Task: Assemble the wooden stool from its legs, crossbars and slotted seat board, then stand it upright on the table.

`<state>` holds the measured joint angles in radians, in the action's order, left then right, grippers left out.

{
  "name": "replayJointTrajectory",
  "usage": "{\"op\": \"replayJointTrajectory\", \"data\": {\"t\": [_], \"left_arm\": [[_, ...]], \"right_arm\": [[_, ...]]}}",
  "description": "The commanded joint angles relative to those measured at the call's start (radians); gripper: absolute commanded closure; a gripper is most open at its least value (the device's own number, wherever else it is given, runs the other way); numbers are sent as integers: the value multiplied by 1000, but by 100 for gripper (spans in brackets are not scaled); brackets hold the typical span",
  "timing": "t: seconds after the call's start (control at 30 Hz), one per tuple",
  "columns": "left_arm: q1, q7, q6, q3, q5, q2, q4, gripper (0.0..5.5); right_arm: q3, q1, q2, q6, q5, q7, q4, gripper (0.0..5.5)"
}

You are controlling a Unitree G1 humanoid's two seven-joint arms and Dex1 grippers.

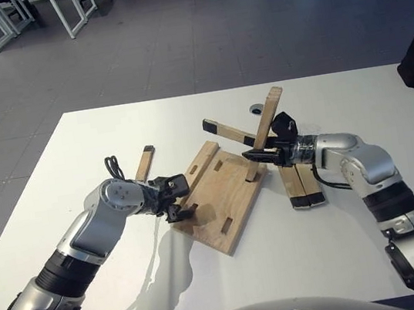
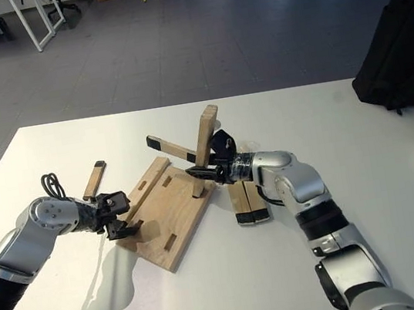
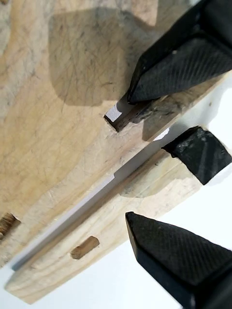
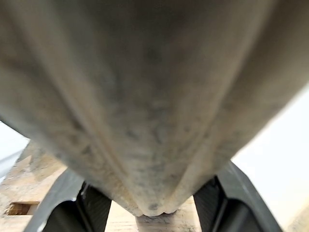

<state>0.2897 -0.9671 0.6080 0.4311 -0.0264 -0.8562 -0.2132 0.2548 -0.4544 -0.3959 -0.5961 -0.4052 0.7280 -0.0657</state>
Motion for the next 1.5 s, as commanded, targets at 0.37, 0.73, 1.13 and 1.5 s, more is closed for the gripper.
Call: {"op": "replayJointTrajectory", "data": {"t": [0.37, 0.73, 1.13, 1.5], "left_arm": [[-79, 11, 70, 47, 0, 92, -15, 135], [-84, 20, 78, 31, -4, 102, -10, 135], [-84, 35, 89, 14, -1, 95, -3, 135], [-140, 96, 138, -13, 13, 119, -44, 135]], "right_arm": [[-16, 63, -76, -125, -22, 31, 14, 347], [-81, -2, -123, -143, 0, 19, 165, 347], [-125, 105, -109, -138, 32, -39, 205, 205], [-207, 99, -394, -253, 59, 74, 313, 232]]}}
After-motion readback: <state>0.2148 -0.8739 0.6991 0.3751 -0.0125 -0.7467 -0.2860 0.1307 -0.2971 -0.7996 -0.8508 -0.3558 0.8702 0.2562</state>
